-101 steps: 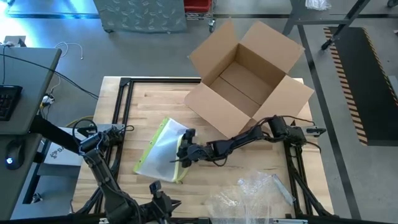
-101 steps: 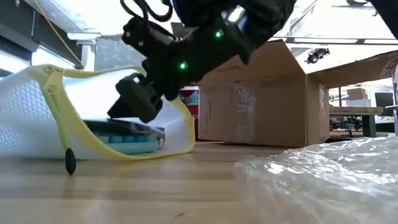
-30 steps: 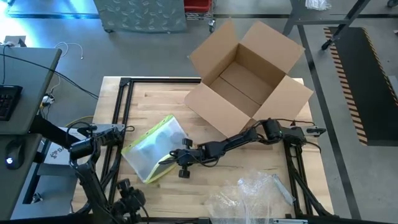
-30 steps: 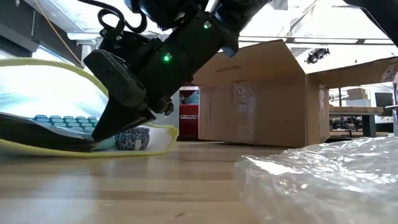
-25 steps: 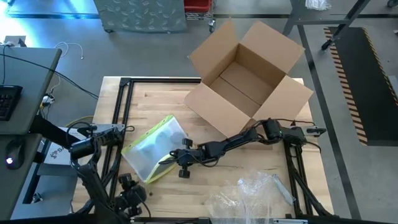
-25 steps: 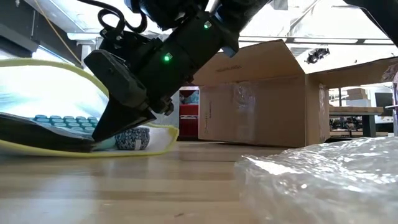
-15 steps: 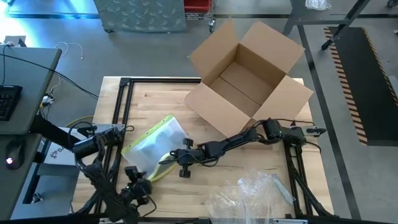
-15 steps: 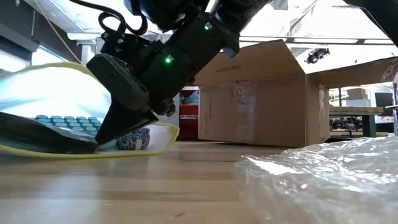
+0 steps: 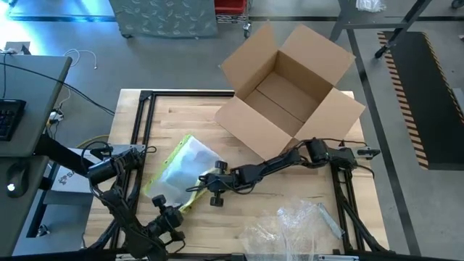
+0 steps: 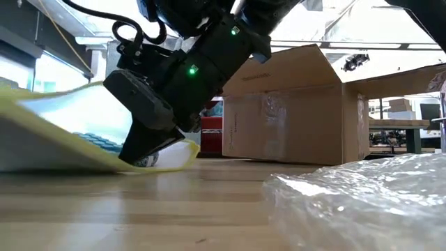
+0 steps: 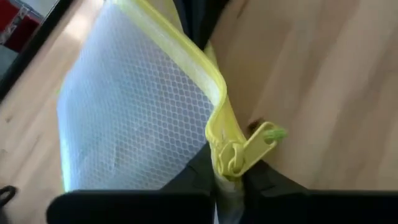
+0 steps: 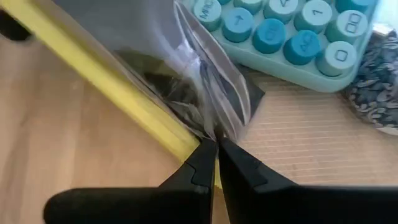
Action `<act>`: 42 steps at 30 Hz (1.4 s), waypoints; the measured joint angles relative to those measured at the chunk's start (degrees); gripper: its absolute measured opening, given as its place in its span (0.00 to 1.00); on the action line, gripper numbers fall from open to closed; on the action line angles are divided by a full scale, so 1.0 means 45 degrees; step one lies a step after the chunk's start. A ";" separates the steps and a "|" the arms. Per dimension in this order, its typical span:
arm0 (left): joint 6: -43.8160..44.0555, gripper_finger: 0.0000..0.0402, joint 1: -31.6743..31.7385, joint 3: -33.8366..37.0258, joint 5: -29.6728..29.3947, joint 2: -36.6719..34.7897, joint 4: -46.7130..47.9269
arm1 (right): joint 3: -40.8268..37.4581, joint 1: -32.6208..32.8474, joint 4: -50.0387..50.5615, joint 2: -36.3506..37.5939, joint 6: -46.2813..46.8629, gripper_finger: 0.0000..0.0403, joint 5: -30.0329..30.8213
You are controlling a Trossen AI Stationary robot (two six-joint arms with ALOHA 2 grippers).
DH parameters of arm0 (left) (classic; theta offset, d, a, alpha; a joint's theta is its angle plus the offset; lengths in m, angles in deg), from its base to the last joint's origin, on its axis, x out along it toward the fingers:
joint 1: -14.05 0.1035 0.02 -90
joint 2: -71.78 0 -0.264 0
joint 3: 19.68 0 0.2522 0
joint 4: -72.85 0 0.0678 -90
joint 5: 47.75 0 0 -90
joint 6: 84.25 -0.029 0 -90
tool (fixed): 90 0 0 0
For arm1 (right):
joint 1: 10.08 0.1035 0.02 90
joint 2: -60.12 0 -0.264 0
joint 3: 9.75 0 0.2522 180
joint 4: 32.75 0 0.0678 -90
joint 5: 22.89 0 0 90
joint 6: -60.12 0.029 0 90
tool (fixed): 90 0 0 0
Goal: Unpack boxes
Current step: Put the black pen pack into the transparent zipper bag, then close the transparent zipper bag
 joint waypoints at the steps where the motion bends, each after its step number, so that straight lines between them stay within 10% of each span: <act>1: 0.0487 0.02 -0.0041 -0.0233 -0.0147 0.0002 0.0245 | 0.0099 0.0014 0.0184 0.0005 -0.0010 0.01 -0.0019; 9: 0.4473 0.00 -0.1024 -0.2207 -0.1492 -0.0059 0.3217 | 0.2238 0.0377 0.3613 0.0102 -0.1084 0.05 0.0038; 20: 0.6398 0.00 -0.1528 -0.2537 -0.5561 -0.0345 0.3271 | 0.8409 0.1034 1.1320 0.0209 -0.3202 0.38 0.0021; 31: 0.6304 0.00 -0.0988 -0.2581 -0.9589 -0.0792 0.3164 | 0.4252 0.2712 1.0190 0.4919 -0.4490 0.37 0.0717; 42: 0.5972 0.00 0.0813 -0.2644 -0.8927 -0.1684 0.3321 | -0.3287 0.4453 0.4924 0.9151 -0.1525 0.36 0.1283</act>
